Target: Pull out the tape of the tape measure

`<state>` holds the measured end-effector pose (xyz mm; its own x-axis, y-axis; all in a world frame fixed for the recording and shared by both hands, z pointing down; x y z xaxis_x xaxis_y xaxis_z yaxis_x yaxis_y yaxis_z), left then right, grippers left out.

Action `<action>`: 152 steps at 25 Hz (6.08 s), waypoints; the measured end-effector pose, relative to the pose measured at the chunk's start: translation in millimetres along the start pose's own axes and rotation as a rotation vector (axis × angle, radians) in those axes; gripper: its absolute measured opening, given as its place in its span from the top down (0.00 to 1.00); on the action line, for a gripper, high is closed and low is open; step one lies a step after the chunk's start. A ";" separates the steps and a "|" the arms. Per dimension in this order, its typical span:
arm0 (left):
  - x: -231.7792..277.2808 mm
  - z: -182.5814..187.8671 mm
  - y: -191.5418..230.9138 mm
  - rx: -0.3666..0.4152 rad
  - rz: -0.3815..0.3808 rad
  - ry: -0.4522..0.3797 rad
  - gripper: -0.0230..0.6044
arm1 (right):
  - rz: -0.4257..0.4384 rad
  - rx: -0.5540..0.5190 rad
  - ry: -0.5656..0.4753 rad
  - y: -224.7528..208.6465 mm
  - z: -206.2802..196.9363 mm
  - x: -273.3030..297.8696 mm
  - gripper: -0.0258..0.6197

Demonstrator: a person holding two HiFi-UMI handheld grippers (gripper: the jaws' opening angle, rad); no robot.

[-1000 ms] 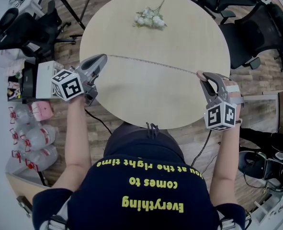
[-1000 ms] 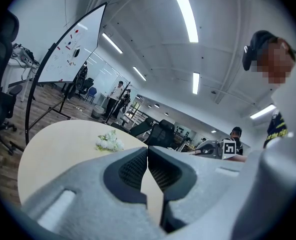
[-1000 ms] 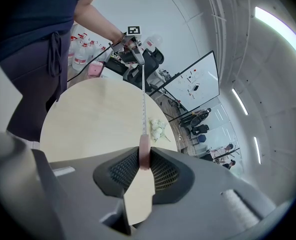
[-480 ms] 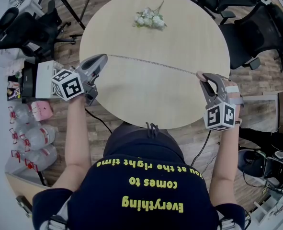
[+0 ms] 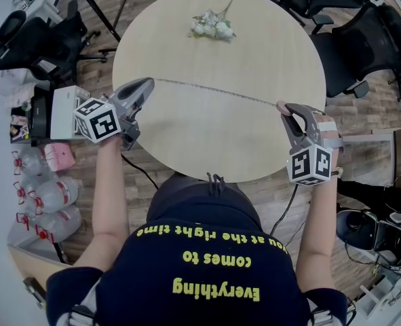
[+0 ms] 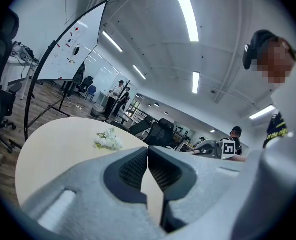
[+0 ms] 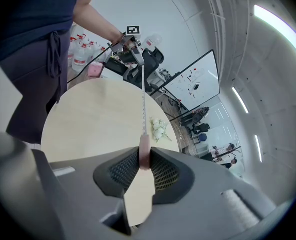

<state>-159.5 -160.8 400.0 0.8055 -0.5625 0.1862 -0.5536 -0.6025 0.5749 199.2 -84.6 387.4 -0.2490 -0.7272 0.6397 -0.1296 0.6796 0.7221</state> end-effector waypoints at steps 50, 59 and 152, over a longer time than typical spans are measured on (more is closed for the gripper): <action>74.4 -38.3 -83.0 -0.049 -0.231 0.087 0.95 | 0.022 0.026 -0.089 6.1 43.7 15.4 0.83; 84.1 -37.5 -93.7 -0.041 -0.248 0.068 0.95 | 0.027 0.031 -0.111 7.3 50.1 19.8 0.83; 83.6 -75.5 -34.0 0.118 0.056 0.028 0.96 | 0.221 0.203 0.075 101.7 15.3 181.9 0.83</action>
<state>-57.4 -144.6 456.2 0.7771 -0.5823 0.2388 -0.6178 -0.6337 0.4656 126.1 -146.2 573.2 -0.2223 -0.5595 0.7985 -0.2708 0.8222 0.5007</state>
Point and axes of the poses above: the fingertips, and each gripper's own axes: x forward along the fingers, y to its left, z out of its top, the point moved 4 cm from there along -x, backward along the fingers, and after that the axes turned 4 degrees about -x, right-handed, at the moved point
